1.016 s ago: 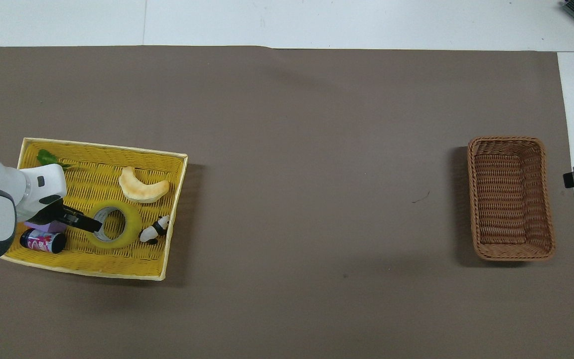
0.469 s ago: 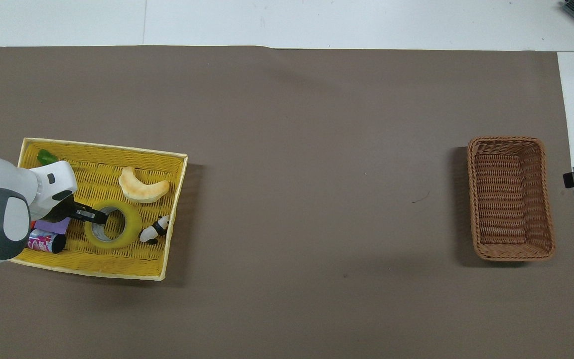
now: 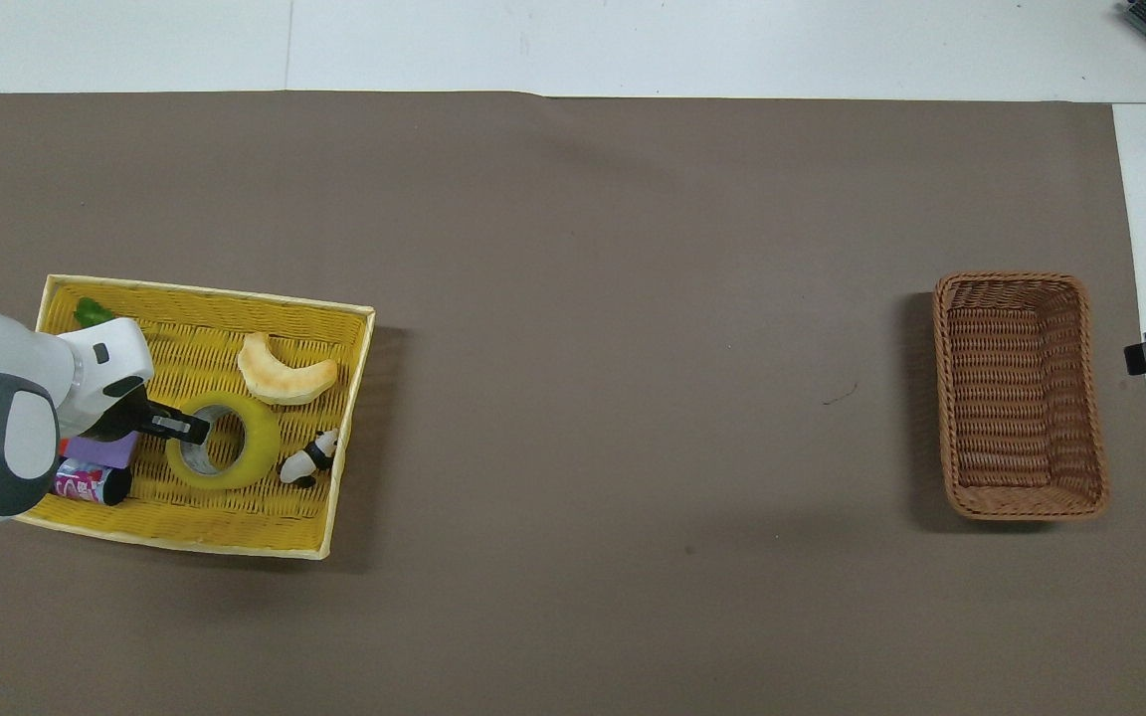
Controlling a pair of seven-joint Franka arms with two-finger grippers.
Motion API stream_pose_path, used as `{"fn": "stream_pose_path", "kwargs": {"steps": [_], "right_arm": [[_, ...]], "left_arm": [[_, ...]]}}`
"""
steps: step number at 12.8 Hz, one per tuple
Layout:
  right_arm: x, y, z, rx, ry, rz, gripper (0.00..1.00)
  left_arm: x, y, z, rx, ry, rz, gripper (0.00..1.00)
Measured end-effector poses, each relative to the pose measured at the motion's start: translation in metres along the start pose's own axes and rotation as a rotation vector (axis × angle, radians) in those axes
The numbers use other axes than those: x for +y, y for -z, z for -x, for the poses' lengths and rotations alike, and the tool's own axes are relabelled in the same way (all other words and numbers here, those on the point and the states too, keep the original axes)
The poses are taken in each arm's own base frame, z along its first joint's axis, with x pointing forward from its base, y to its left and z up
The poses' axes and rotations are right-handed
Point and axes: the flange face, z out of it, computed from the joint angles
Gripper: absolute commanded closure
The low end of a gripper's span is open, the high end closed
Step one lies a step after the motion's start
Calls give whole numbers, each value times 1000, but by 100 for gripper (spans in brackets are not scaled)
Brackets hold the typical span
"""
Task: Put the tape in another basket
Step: 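Reach the left gripper down into the yellow tray onto the tape roll, then lift the tape roll with the left gripper while the right gripper approaches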
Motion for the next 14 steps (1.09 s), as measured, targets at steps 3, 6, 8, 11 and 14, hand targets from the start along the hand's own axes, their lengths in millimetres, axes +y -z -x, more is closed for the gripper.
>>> {"fn": "stream_pose_path", "kwargs": {"steps": [3,6,8,11,14], "right_arm": [[0,0,0,0,0,0,0],[0,0,0,0,0,0,0],[0,0,0,0,0,0,0],[0,0,0,0,0,0,0],[0,0,0,0,0,0,0]], "left_arm": [[2,49,-13,-7,0,16,100],[7,88,-19,0,64,19,100],[13,105,-19,9,185,16,100],[26,109,-21,11,255,12,100],[39,107,-26,5,280,10,100]]}}
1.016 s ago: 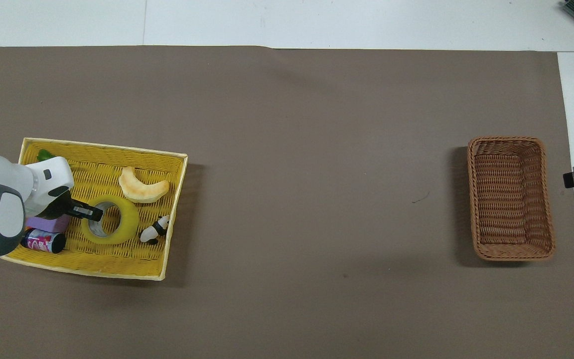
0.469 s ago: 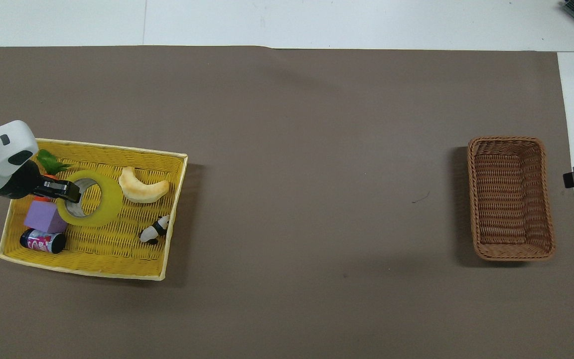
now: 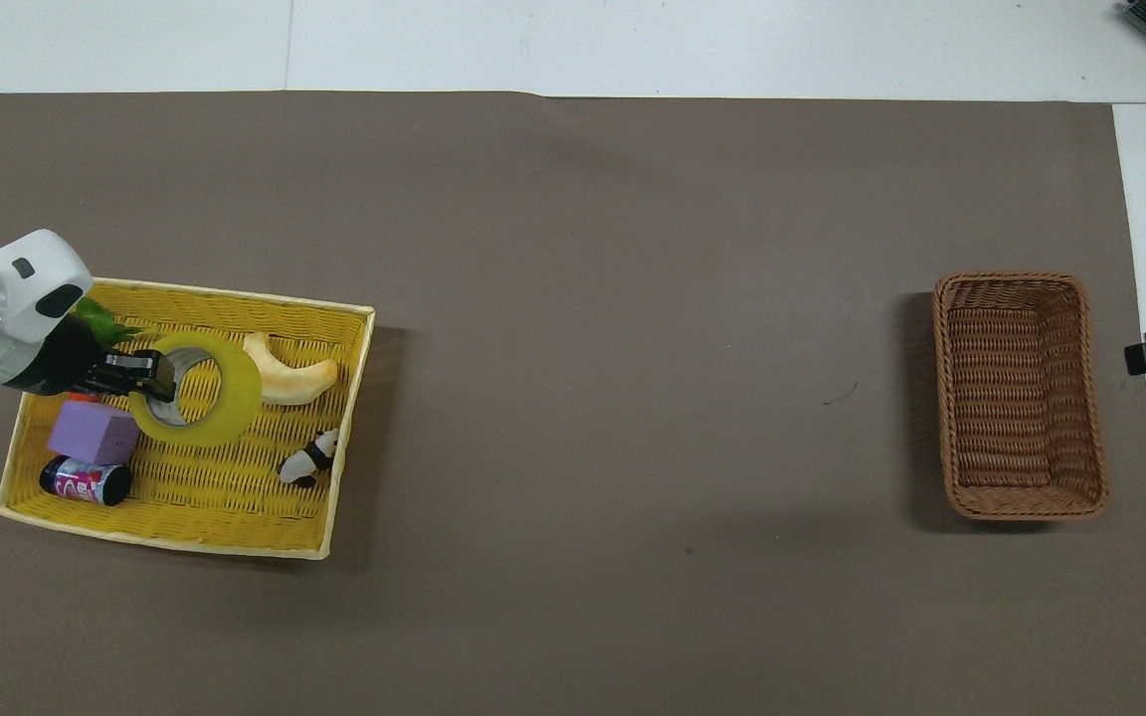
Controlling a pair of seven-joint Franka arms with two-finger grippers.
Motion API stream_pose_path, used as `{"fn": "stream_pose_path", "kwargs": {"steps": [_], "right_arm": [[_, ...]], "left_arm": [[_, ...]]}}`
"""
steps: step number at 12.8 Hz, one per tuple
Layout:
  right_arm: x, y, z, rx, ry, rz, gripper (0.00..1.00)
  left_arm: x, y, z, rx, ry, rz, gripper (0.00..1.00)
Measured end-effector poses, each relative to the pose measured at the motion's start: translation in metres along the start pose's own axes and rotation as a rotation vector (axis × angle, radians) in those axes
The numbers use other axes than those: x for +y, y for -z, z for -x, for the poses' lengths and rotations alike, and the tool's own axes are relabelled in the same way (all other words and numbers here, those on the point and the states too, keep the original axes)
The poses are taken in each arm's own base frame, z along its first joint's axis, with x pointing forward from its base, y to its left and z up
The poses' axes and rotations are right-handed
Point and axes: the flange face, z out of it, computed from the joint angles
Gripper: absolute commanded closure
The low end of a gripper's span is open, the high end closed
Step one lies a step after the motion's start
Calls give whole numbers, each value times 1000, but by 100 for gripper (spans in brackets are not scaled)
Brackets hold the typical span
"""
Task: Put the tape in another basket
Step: 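Lift the tape roll with the left gripper while the right gripper approaches, then grasp the tape roll with the right gripper from the left gripper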
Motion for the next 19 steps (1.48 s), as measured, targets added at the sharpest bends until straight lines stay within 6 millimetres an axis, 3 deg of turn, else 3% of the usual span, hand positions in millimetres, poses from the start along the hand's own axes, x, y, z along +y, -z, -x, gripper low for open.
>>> {"fn": "stream_pose_path", "kwargs": {"steps": [2,3,5,9,12,15,17,19], "right_arm": [[-8,0,-1,-1,22,0,0],[-22,0,-3,0,48,1,0],[-68,-4,-9,11,131,0,0],[-170,-48,-25,9,159,-139,0],[-224,-86,-41,-45,88,-295,0],[-276,-117,-49,-99,18,-413,0],[-300,-130,-52,-108,3,-460,0],[-305,-141,-56,-120,-16,-496,0]], "left_arm": [[29,-5,-1,-9,34,-7,100],[51,-9,-1,-15,48,-9,100],[103,-18,2,-25,51,5,100],[191,-29,14,-22,81,115,100],[242,-32,23,5,65,200,100],[306,-39,39,62,87,252,100],[338,-45,52,71,98,273,100],[359,-42,60,92,119,291,100]]}}
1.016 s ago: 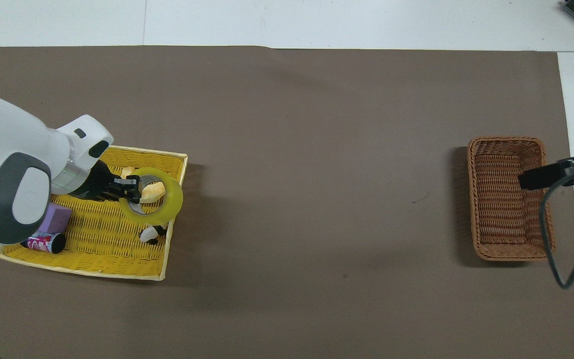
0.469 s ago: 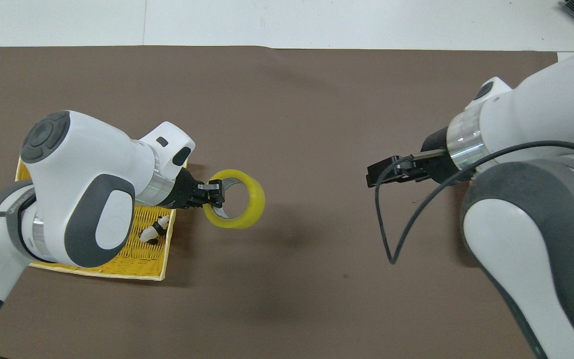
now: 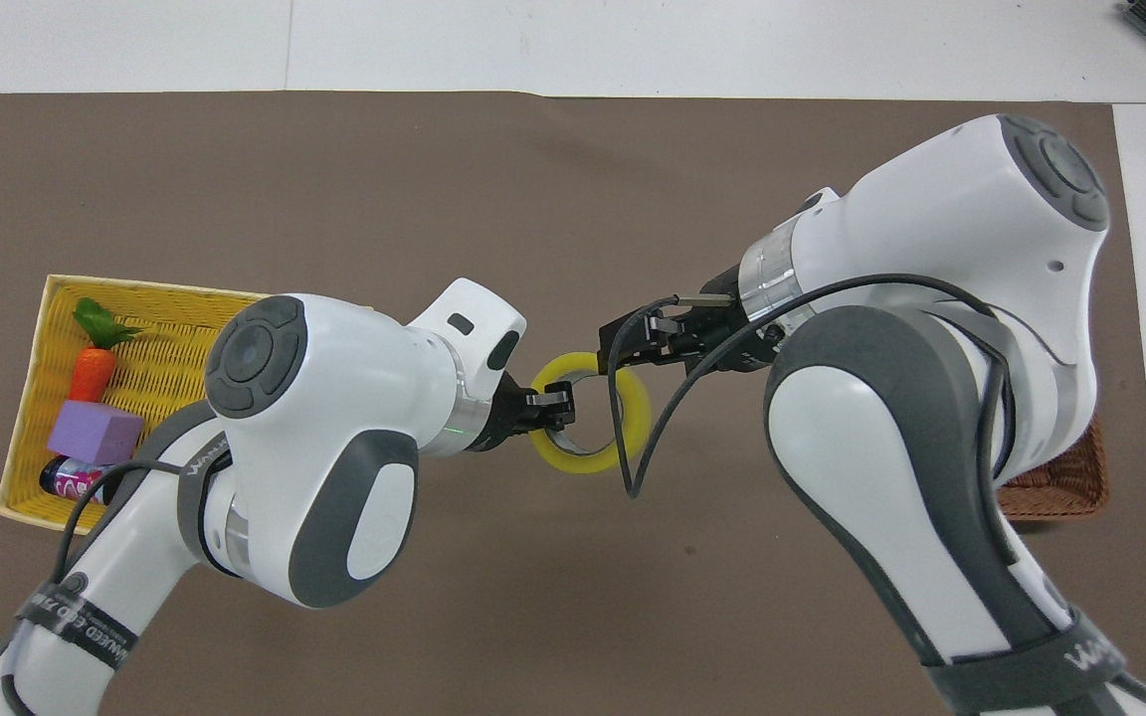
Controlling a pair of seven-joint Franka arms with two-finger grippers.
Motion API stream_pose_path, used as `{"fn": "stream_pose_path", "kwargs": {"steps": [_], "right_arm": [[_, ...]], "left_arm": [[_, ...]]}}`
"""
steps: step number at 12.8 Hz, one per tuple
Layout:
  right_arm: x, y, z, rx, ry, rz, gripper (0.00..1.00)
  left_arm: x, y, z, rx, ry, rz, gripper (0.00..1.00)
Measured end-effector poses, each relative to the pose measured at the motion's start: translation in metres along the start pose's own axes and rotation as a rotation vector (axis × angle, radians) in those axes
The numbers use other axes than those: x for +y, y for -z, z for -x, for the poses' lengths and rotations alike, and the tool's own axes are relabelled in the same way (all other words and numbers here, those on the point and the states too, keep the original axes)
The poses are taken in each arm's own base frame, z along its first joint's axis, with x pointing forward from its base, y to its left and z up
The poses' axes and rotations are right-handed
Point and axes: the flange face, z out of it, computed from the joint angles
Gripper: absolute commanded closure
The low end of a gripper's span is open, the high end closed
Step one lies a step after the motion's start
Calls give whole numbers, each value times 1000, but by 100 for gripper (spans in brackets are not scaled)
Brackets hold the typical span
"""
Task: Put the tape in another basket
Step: 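Grasp the tape roll with the right gripper from the left gripper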
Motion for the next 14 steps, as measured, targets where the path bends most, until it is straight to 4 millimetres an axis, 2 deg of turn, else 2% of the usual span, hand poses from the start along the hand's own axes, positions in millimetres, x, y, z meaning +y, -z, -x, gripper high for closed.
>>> {"fn": "stream_pose_path", "kwargs": {"steps": [3,7,8,9,13,14], "right_arm": [[10,-4,-5,0,-23,-29,0],[21,-8,-7,-11,7,-48,0],[23,-10,-6,-15,29,-48,65],[24,-10,-6,-15,39,-49,100],[23,-8,-5,-13,26,-56,100],[23,-8,-5,-13,21,-56,100]], "left_arm": [[10,10,-1,17,21,38,100],[21,33,-11,51,55,124,100],[22,36,-12,64,58,135,100],[22,35,-13,65,59,136,100],[23,33,-13,63,59,135,99],[23,33,-13,63,60,136,86]]}}
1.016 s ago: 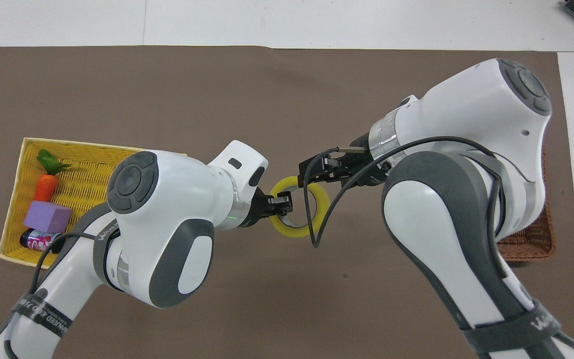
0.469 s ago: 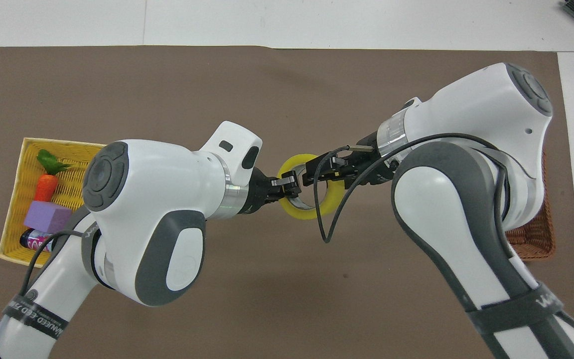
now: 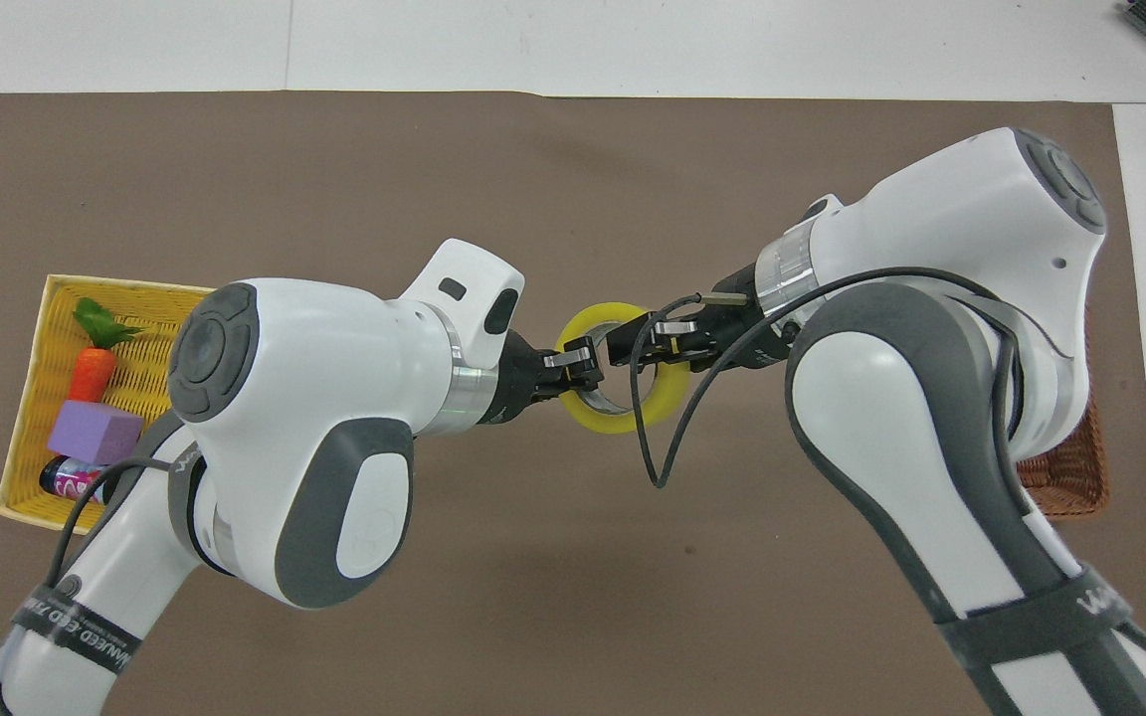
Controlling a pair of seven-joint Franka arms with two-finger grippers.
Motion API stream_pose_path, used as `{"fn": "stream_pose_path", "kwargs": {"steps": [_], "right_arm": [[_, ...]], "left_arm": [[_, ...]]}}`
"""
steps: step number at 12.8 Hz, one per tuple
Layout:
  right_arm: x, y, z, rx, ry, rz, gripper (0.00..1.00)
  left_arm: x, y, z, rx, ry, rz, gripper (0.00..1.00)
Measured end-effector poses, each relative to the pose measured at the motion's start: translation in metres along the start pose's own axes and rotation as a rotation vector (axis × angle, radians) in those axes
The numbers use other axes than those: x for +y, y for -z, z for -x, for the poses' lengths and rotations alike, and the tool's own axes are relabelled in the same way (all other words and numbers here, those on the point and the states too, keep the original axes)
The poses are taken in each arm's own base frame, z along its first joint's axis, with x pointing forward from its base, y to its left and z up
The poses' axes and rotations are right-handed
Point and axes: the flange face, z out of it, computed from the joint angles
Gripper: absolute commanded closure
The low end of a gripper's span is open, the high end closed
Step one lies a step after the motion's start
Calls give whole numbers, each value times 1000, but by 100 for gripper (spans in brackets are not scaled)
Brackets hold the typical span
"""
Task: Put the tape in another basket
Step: 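Grasp the tape roll with the right gripper from the left gripper, then carry the tape to the wicker basket while the left gripper withdraws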
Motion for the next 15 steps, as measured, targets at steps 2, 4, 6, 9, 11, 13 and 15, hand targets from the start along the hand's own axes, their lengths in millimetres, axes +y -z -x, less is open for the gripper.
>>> {"fn": "stream_pose_path", "kwargs": {"steps": [2,4,6,9,11,13,15], "right_arm": [[0,-1,0,-1,-1,0,100],[4,0,-1,0,-11,1,100],[27,6,-9,11,-50,7,100],[62,24,-19,39,-85,7,100],[88,39,-24,63,-81,24,100],[129,59,-28,89,-79,67,100],[176,80,-27,91,-68,115,100]], "left_arm": [[0,0,0,-2,4,5,49],[2,3,-1,7,3,12,0],[6,13,-4,26,2,27,0],[-5,38,-18,57,31,42,0],[-29,67,-39,69,81,39,0],[-62,96,-58,67,119,6,0],[-93,114,-73,78,93,-98,0]]}}
